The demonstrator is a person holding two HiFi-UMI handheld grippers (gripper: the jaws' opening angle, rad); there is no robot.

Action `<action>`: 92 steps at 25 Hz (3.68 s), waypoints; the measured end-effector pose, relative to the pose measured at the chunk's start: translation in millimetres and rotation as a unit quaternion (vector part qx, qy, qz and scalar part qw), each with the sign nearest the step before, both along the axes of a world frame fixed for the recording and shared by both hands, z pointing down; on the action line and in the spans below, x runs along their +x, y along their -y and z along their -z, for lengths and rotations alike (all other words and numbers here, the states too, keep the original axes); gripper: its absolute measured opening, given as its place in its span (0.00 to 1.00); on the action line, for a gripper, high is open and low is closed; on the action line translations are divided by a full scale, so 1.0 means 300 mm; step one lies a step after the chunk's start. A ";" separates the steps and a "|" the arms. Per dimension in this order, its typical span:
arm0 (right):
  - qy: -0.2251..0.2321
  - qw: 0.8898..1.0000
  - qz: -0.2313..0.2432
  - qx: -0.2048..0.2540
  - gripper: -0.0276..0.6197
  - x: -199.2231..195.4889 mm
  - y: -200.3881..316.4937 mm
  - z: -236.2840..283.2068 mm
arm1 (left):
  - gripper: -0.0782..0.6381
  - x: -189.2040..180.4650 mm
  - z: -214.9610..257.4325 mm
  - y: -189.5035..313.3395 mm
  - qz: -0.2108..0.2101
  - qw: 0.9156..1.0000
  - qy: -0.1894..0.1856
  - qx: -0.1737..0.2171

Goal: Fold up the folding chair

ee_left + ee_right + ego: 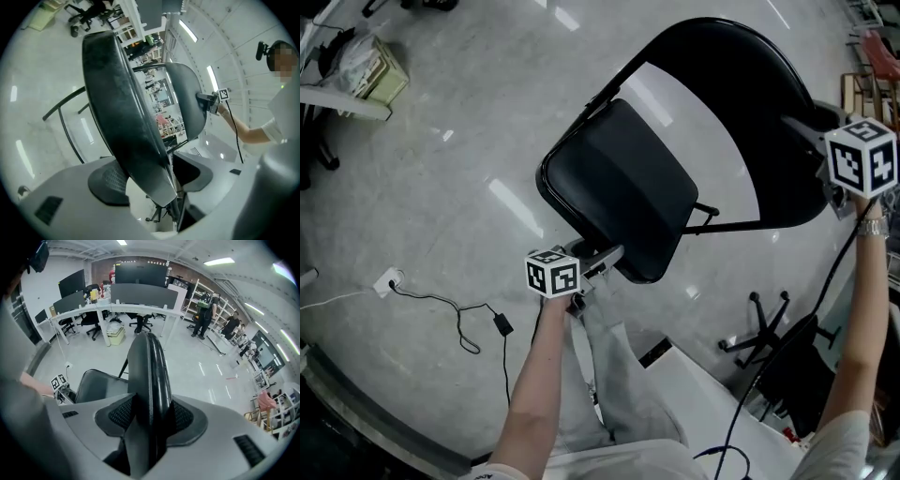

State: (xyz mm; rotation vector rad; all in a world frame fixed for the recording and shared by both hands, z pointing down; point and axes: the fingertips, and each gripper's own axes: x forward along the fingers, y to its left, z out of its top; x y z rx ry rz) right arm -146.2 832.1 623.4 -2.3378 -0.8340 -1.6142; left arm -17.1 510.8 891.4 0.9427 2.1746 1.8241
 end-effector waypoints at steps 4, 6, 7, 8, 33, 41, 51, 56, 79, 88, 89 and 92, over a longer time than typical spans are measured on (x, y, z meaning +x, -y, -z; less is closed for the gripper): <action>0.013 1.000 0.005 -0.023 0.34 -0.019 -0.028 0.084 | 0.52 -0.092 0.149 -0.105 -0.037 0.998 -0.013 -0.046; 0.015 0.999 0.004 -0.034 0.34 -0.022 -0.036 0.114 | 0.52 -0.118 0.206 -0.155 -0.047 0.997 -0.018 -0.063; 0.017 0.999 0.004 -0.039 0.34 -0.027 -0.042 0.125 | 0.51 -0.131 0.229 -0.178 -0.051 0.996 -0.022 -0.070; 0.019 0.999 0.003 -0.044 0.34 -0.034 -0.049 0.132 | 0.51 -0.144 0.247 -0.201 -0.056 0.995 -0.029 -0.077; 0.044 0.997 0.005 -0.071 0.36 -0.192 -0.255 0.215 | 0.49 -0.454 0.437 -0.666 -0.063 0.988 -0.120 -0.069; 0.050 0.996 0.004 -0.080 0.36 -0.198 -0.305 0.237 | 0.50 -0.513 0.460 -0.797 -0.062 0.988 -0.131 -0.053; 0.053 0.995 -0.004 -0.082 0.36 -0.247 -0.405 0.234 | 0.51 -0.619 0.456 -1.019 -0.067 0.988 -0.138 -0.017; 0.052 0.995 -0.006 -0.083 0.36 -0.257 -0.442 0.241 | 0.52 -0.673 0.451 -1.131 -0.049 0.990 -0.136 -0.001; 0.053 0.995 -0.003 -0.084 0.36 -0.340 -0.497 0.243 | 0.51 -0.804 0.433 -1.275 -0.078 0.989 -0.119 0.046; 0.048 0.996 0.001 -0.071 0.36 -0.356 -0.513 0.231 | 0.52 -0.724 0.654 -1.145 -0.157 0.973 -0.164 -0.040; 0.046 0.997 0.001 -0.069 0.36 -0.359 -0.515 0.229 | 0.52 -0.717 0.705 -1.146 -0.171 0.966 -0.181 -0.070; 0.043 0.997 0.003 -0.066 0.36 -0.355 -0.541 0.228 | 0.52 -0.677 0.872 -1.220 -0.209 0.937 -0.231 -0.160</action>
